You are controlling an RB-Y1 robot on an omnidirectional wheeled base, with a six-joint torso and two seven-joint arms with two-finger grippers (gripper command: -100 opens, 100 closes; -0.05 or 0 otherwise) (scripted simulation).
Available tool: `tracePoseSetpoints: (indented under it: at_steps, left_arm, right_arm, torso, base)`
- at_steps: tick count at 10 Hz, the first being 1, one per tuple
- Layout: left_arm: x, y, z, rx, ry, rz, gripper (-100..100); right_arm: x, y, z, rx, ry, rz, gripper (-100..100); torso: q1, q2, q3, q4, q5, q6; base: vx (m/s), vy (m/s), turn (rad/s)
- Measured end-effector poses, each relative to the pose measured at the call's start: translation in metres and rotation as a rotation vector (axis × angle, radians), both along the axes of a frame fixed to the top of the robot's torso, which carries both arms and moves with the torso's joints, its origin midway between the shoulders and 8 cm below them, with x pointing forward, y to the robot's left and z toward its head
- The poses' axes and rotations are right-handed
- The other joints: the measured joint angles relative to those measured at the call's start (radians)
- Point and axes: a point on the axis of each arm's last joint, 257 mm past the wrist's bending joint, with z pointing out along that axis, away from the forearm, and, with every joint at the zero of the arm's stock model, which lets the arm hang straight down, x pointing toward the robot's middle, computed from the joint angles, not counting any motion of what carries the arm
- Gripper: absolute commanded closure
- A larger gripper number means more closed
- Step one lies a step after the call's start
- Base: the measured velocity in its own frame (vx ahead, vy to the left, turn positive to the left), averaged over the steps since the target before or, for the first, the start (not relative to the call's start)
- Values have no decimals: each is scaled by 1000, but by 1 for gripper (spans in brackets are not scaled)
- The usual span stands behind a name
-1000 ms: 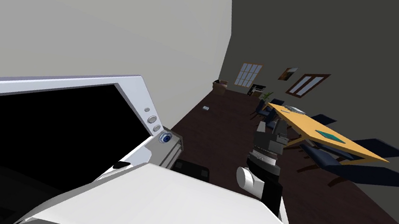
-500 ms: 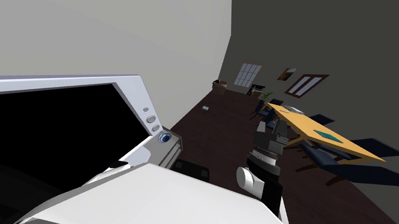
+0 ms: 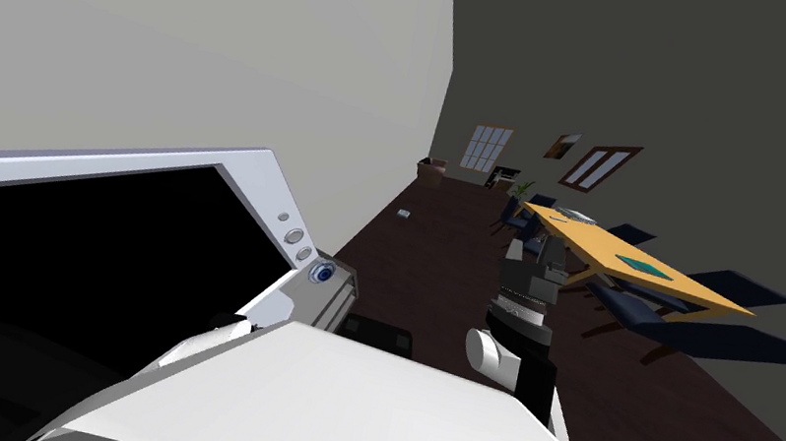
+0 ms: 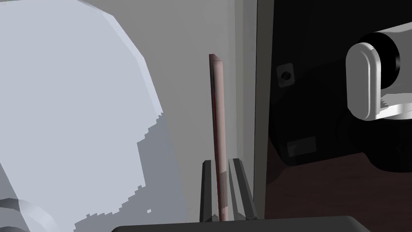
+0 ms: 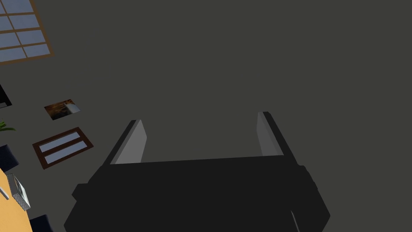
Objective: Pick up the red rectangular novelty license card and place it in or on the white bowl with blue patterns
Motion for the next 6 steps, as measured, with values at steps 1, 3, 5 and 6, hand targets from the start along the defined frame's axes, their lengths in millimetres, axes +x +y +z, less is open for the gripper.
tracePoseSetpoints:
  at_steps: [1,3,5,6]
  left_arm:
    - [3,1,4,2,-4,4,100]
    - [8,9,15,2,-11,21,100]
    - [14,18,29,4,-17,38,100]
    - [17,23,36,4,-21,49,100]
  right_arm:
    - [0,0,0,0,0,0,0]
    - [0,0,0,0,0,0,0]
    - [0,0,0,0,0,0,0]
    - [0,0,0,0,0,0,0]
  torso:
    - [0,0,0,0,1,-1]
    - [-1,-1,-1,0,0,-1]
    - [0,-2,-1,0,0,0]
    - [0,-3,-2,-1,0,-1]
  base:
    - [66,-8,-29]
    - [69,-2,-37]
    - [100,10,-58]
    - [93,13,-28]
